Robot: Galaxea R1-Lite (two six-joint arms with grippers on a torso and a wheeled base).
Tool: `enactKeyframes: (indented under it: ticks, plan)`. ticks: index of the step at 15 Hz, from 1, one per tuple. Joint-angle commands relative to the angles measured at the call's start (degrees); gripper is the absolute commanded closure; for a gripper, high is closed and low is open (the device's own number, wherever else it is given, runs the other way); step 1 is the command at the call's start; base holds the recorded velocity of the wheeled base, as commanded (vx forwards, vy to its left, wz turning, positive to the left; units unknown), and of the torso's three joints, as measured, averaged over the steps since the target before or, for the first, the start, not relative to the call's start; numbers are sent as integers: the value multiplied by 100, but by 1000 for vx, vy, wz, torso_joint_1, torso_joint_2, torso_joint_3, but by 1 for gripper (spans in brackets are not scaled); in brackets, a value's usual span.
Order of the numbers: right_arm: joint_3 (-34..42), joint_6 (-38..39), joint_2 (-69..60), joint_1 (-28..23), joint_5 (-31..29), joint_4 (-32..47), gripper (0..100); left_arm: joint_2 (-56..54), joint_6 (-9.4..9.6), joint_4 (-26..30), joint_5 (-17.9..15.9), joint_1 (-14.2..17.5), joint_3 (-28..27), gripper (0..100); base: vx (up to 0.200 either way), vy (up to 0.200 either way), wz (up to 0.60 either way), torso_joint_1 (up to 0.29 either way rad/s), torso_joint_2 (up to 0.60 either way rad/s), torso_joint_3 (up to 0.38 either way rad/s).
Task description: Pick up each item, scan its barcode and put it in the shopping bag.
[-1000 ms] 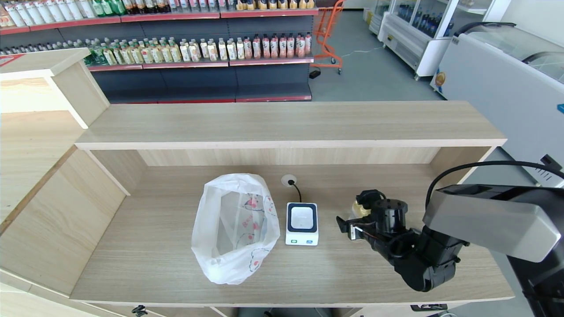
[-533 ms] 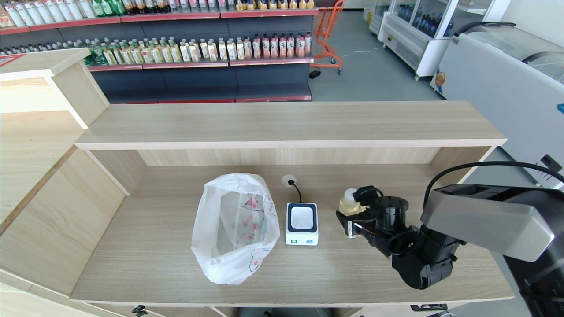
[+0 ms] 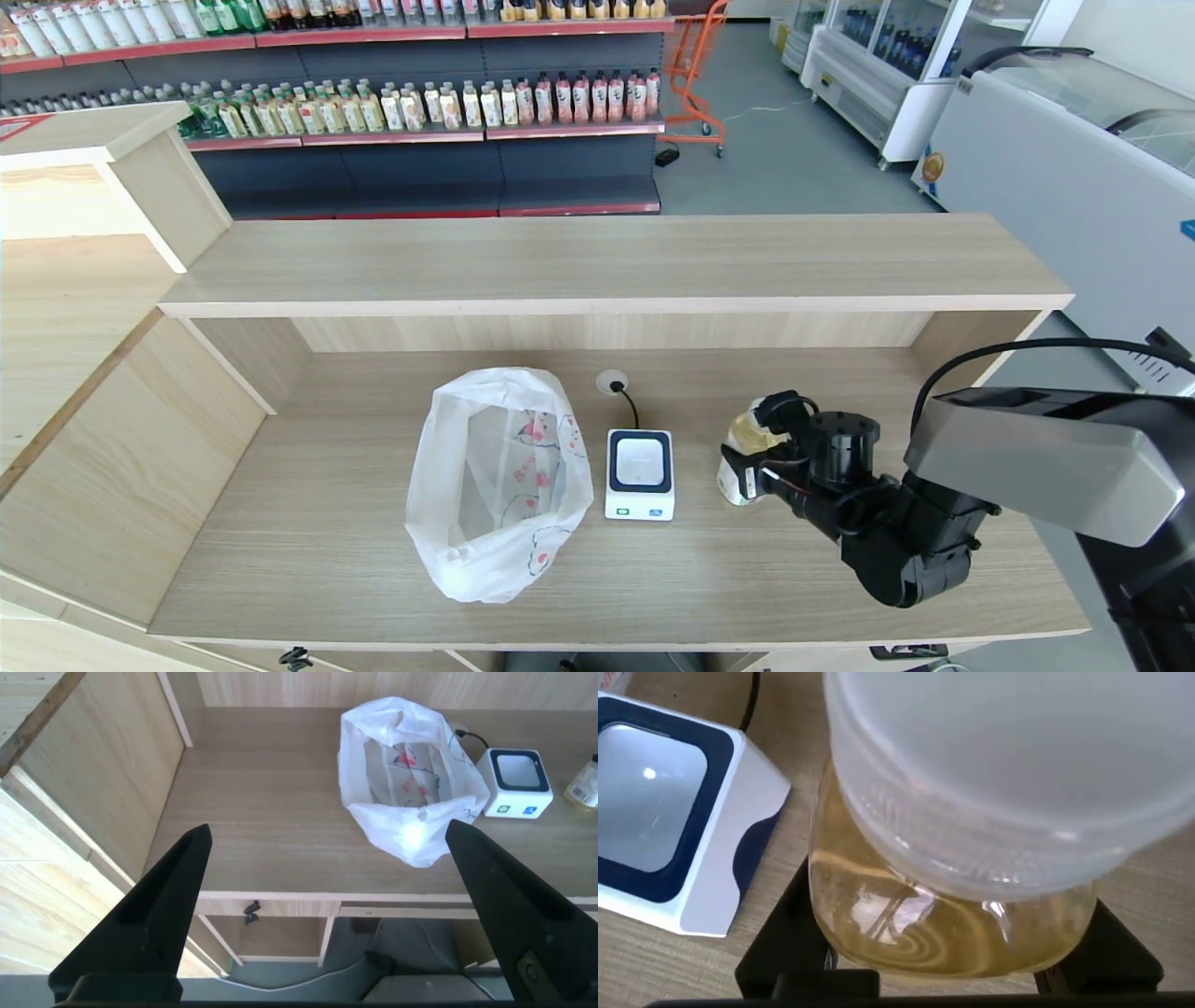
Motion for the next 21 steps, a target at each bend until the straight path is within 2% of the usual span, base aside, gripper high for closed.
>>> enactKeyframes:
  ticks: [1,4,5,6,7,10,12,17,21]
  plan:
    - [95,24,-474,-133,392,-17,100,-2,-1,0,0,0,0,0,0,0,0,0,0,0]
    - [579,429,-1898,-396,1675,756,100,-2,-1,0,0,0,0,0,0,0,0,0,0,0]
    - [675,525,-2452,-537,2220,1275,100,-2,-1,0,0,0,0,0,0,0,0,0,0,0]
    - [746,736,-3463,-722,3406,2549,100,-2,-1,0,0,0,0,0,0,0,0,0,0,0]
    - [754,851,-3946,-792,4074,3182,100,-2,-1,0,0,0,0,0,0,0,0,0,0,0]
    - [878,1387,-5071,-607,5428,4246,100,-2,-1,0,0,0,0,0,0,0,0,0,0,0]
    - [948,1633,-5511,-221,5639,4588,100,-2,-1,0,0,0,0,0,0,0,0,0,0,0]
    - [939,1694,-5502,518,5648,4615,100,-2,-1,0,0,0,0,0,0,0,0,0,0,0]
    - [860,1677,-5344,614,5630,4606,100,-2,-1,0,0,0,0,0,0,0,0,0,0,0]
